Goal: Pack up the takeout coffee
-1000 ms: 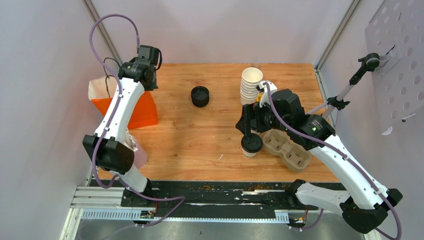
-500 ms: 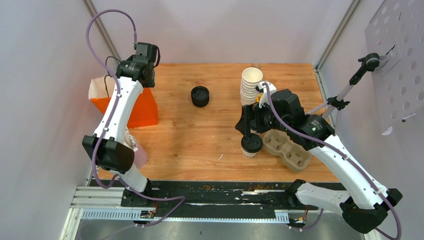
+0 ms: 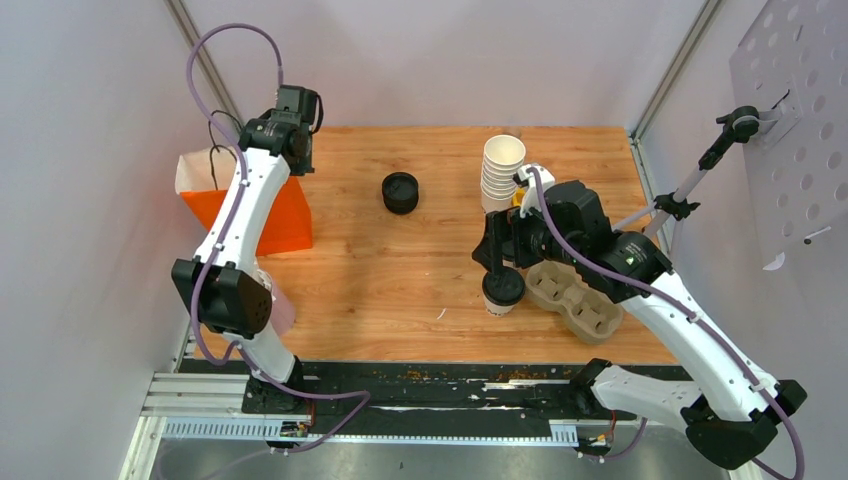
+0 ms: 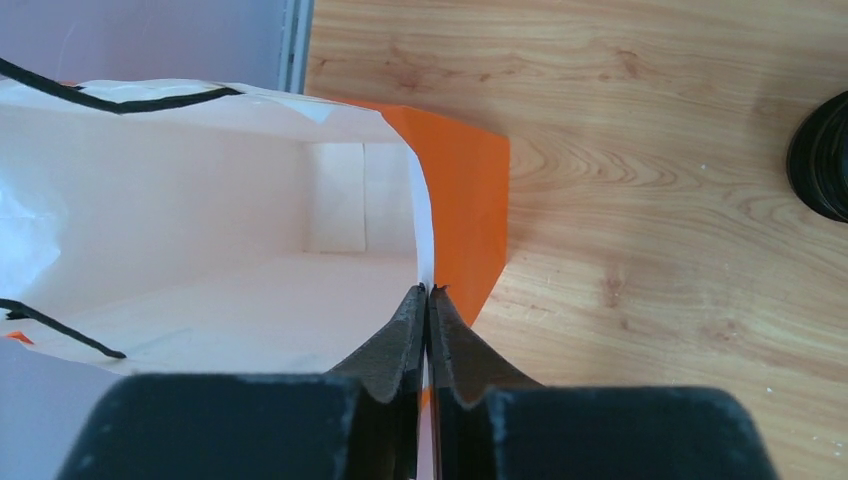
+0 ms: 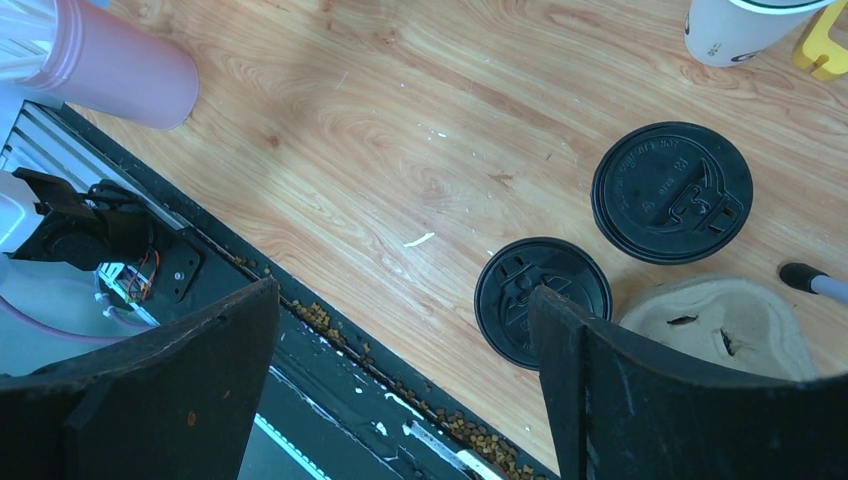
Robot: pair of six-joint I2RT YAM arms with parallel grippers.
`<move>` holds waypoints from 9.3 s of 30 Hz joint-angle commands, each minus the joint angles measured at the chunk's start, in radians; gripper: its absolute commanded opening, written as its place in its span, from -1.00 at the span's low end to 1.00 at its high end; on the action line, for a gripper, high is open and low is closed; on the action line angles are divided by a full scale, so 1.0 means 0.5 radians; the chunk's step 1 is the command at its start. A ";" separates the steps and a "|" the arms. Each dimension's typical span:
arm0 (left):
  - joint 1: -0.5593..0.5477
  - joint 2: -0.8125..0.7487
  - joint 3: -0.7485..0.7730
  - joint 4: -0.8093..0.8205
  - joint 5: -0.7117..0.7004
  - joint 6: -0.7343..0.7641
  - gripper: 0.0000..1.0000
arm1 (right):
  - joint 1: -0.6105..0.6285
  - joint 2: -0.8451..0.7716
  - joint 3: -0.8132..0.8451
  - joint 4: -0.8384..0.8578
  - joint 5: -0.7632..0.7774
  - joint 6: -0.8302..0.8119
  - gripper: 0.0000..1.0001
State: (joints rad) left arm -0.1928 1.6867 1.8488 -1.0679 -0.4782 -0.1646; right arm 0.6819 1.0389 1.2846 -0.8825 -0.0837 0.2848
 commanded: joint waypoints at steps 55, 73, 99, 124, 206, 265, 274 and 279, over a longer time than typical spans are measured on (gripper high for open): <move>-1.099 -1.058 -0.891 0.468 1.716 -0.050 -0.86 | -0.887 0.033 -0.375 -0.415 0.689 0.661 0.80; -1.099 -0.921 -0.371 0.264 1.382 -0.202 1.00 | -1.260 -0.001 -0.764 -0.245 0.453 0.810 0.56; -1.090 -1.316 -0.633 -0.002 0.267 -0.143 1.00 | -1.282 0.089 -1.058 0.042 0.458 0.711 0.19; -1.089 -1.340 -0.651 -0.069 0.280 -0.077 0.98 | -1.281 0.061 -0.944 -0.055 0.431 0.669 0.21; -1.091 -1.534 -0.754 -0.063 0.514 -0.155 0.86 | -1.278 0.274 -0.288 -0.217 -0.061 -1.036 0.46; -1.091 -1.624 -0.726 -0.123 0.509 -0.189 0.93 | -1.314 0.305 -0.676 -0.434 -0.295 -2.506 -0.03; -1.091 -1.622 -0.730 -0.125 0.510 -0.186 0.93 | -1.312 0.294 -0.733 -0.403 -0.301 -2.515 -0.02; -1.092 -1.622 -0.724 -0.129 0.500 -0.191 0.93 | -1.312 0.303 -0.758 -0.394 -0.290 -2.527 -0.02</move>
State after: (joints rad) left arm -0.7387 0.8783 1.4677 -1.1446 -0.2188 -0.2581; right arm 0.0299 1.1946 0.9123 -1.1053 -0.2230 -0.9527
